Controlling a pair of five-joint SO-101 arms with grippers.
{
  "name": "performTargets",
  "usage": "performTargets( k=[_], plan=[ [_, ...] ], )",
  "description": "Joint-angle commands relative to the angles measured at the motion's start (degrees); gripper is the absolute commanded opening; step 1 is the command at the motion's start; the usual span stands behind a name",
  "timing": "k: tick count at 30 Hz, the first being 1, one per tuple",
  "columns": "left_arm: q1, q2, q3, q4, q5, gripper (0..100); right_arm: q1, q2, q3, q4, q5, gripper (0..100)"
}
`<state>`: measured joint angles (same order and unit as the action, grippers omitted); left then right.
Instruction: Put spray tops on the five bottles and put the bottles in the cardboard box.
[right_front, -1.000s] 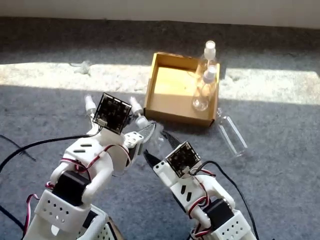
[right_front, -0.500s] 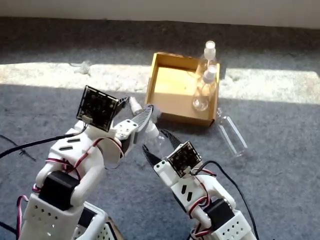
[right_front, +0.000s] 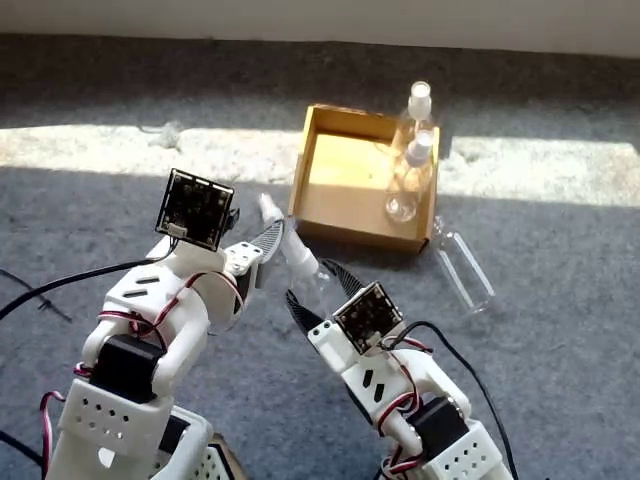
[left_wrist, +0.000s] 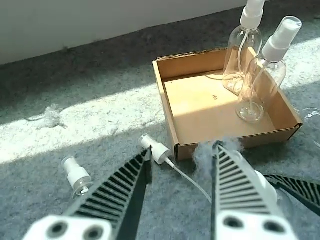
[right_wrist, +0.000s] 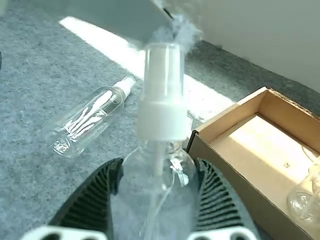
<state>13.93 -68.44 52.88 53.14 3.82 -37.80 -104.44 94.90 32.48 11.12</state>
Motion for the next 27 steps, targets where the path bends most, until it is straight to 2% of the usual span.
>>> performTargets(
  k=[1, 8, 15, 23, 27],
  plan=[
    [3.82, -0.57, -0.04, -0.53, -0.53, 19, 0.57, -0.66, -0.22, -1.27, -0.26, 0.4],
    [9.89, -0.57, -0.04, -0.53, -0.53, 19, 0.57, -0.66, -0.22, -1.27, -0.26, 0.4],
    [9.45, -0.57, -1.10, -0.88, -0.62, 19, 0.57, -0.66, -0.22, -1.27, -0.26, 0.4],
    [0.04, -0.57, -15.43, -0.53, -0.26, 19, 0.57, -0.66, -0.22, -1.27, -0.09, 0.4],
    [-2.51, -0.66, -16.92, 1.23, -0.18, 19, 0.57, -0.66, -0.31, -1.19, 0.00, 0.4]
  ],
)
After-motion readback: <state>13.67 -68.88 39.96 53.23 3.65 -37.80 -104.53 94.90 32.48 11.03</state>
